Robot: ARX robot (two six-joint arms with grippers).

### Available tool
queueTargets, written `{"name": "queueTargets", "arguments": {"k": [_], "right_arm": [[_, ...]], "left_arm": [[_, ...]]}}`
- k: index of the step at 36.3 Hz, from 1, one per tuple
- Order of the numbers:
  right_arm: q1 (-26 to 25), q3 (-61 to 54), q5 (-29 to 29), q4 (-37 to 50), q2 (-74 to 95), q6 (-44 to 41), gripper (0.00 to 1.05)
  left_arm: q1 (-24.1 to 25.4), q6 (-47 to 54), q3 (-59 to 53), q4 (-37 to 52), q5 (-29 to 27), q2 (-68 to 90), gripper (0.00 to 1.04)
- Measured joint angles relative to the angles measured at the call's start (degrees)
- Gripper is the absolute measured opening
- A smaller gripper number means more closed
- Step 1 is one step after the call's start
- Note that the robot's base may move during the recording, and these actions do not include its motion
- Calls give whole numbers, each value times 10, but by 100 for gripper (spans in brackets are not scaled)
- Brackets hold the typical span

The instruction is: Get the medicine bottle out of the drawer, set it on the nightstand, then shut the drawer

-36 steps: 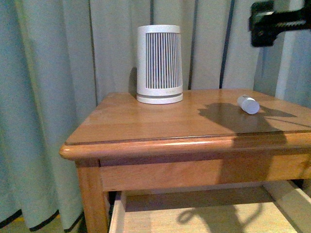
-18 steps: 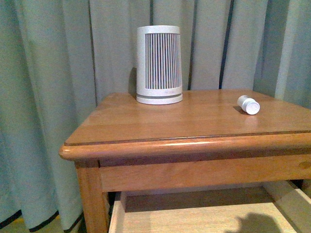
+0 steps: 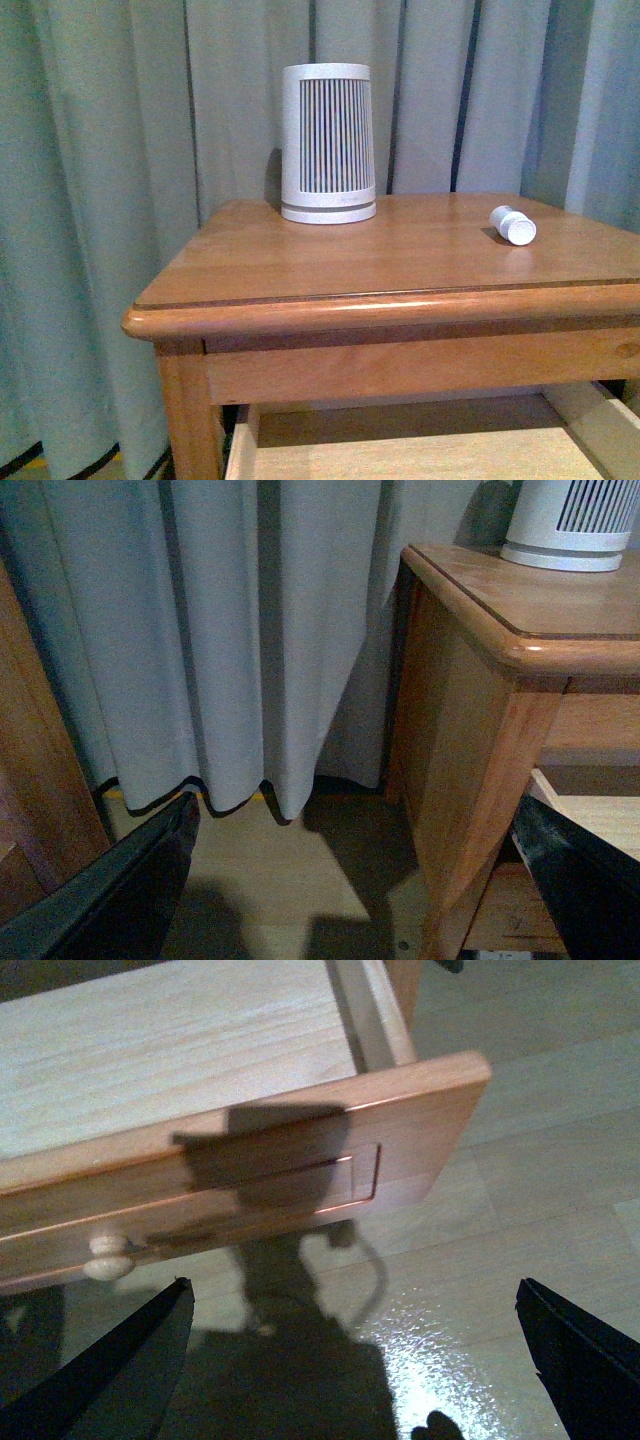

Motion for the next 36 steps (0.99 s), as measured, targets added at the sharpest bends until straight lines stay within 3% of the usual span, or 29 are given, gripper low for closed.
{"name": "queueTargets", "arguments": {"k": [8, 15, 18, 24, 29, 36], "right_arm": [[-2, -50, 6, 231, 179, -18, 98], [-36, -53, -6, 503, 417, -80, 98], [-54, -31, -19, 631, 551, -109, 98], [-92, 72, -33, 799, 756, -158, 98], [-111, 155, -42, 846, 845, -190, 98], [-127, 219, -73, 839, 894, -212, 98]], "left_arm": [[0, 0, 0, 0, 0, 0, 98], [0, 0, 0, 0, -1, 0, 98], [0, 0, 0, 0, 0, 0, 98], [0, 0, 0, 0, 0, 0, 98], [0, 0, 0, 0, 0, 0, 98], [0, 0, 0, 0, 0, 0, 98]]}}
